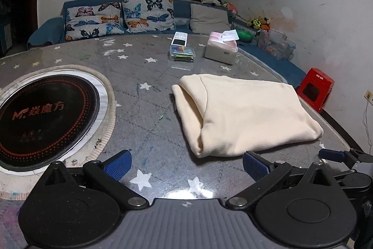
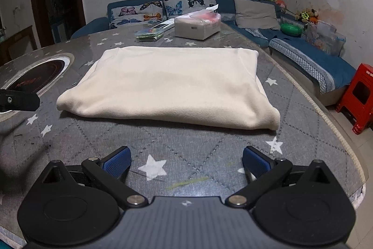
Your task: Fold clothes
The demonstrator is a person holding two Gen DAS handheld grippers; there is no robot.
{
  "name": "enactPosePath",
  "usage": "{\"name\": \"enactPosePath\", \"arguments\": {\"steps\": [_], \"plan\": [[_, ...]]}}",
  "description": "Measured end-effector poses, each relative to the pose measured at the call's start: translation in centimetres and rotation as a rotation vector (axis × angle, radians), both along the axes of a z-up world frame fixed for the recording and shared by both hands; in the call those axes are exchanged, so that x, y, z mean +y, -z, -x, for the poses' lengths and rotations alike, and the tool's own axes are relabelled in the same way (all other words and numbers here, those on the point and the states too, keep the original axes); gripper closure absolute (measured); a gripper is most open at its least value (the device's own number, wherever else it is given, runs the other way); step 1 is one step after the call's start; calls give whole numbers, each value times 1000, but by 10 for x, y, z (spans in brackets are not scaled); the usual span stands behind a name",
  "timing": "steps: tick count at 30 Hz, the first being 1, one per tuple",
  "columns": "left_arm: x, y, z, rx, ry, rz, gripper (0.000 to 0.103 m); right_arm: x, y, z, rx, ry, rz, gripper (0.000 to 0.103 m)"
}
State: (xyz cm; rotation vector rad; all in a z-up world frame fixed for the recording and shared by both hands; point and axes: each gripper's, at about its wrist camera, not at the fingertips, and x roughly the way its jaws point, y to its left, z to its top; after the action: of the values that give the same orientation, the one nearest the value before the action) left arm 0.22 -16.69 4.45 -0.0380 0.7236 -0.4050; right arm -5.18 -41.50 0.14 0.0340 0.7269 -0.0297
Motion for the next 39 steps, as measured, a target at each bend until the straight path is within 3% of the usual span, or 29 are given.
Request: {"name": "enactPosePath", "arguments": {"steps": [16,39], "plan": [[-6,-1,12,-38,3,-63,0,8,-12,1,-18,-49,-39,0],[-17,-3,34,-91,49,-78,0,22,-19,6,1,35,-26,0]]}}
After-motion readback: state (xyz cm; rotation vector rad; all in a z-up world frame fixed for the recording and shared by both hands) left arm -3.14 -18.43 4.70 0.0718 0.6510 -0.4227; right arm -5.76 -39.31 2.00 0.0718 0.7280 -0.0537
